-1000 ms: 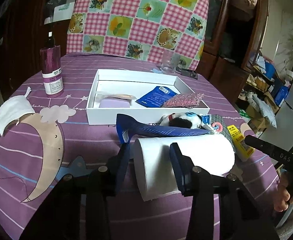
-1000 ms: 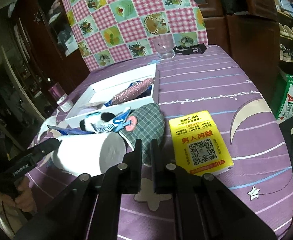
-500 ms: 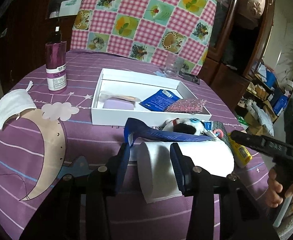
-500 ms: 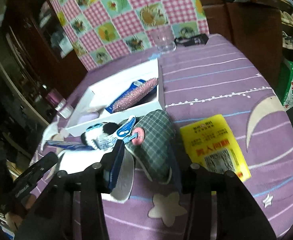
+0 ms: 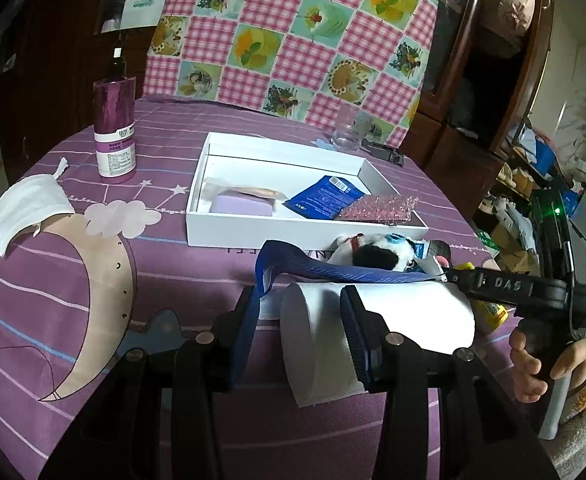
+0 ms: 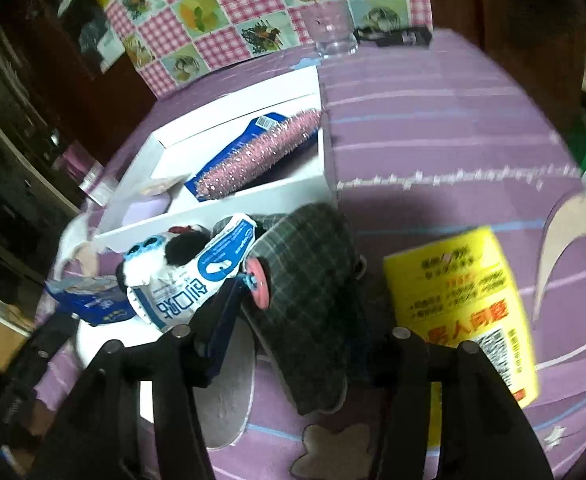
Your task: Organize soft objects
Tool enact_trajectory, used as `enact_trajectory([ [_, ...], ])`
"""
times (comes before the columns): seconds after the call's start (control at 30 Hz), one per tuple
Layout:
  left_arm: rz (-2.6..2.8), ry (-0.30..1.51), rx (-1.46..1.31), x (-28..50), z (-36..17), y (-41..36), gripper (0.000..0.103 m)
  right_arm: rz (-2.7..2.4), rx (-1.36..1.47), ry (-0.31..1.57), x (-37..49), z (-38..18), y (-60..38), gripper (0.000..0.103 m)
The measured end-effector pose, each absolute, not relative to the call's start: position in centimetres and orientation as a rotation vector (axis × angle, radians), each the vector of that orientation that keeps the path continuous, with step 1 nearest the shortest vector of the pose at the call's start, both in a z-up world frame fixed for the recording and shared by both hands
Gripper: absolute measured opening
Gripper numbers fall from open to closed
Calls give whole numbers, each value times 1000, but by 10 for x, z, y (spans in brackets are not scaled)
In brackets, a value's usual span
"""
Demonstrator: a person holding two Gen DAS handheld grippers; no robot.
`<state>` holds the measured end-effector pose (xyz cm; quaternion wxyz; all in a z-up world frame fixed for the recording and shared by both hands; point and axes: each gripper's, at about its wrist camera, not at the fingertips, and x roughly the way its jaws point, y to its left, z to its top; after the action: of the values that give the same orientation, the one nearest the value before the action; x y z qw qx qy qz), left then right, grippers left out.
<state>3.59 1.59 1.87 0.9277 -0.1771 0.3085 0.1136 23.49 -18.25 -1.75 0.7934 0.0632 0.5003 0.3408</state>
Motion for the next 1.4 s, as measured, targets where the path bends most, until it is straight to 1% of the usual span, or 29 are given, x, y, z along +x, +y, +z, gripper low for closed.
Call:
enact_trajectory([
  [0.07,232,631,-362,36,19,16,42,746,171,1095,236,-20,-186,54],
  [0.17,234,625,-359,36,18,16,42,747,121,1062,229,-19,-184,54],
  [0.27,235,623,-357,35,19,16,42,716,65,1026,221,-18,-178,50],
  [0.33,233,623,-357,35,19,16,42,705,61,1016,221,-18,-179,46],
  [0.47,234,623,-358,35,19,16,42,705,60,1011,222,-19,-180,43],
  [0.6,235,622,-358,35,19,16,42,706,76,1004,222,-20,-183,44],
  [0.67,234,620,-358,35,19,17,42,701,79,998,221,-19,-183,48],
  [0.73,235,619,-359,34,20,18,42,701,83,997,220,-19,-184,55],
  [1.4,236,616,-355,33,21,19,42,703,82,980,218,-20,-185,56],
])
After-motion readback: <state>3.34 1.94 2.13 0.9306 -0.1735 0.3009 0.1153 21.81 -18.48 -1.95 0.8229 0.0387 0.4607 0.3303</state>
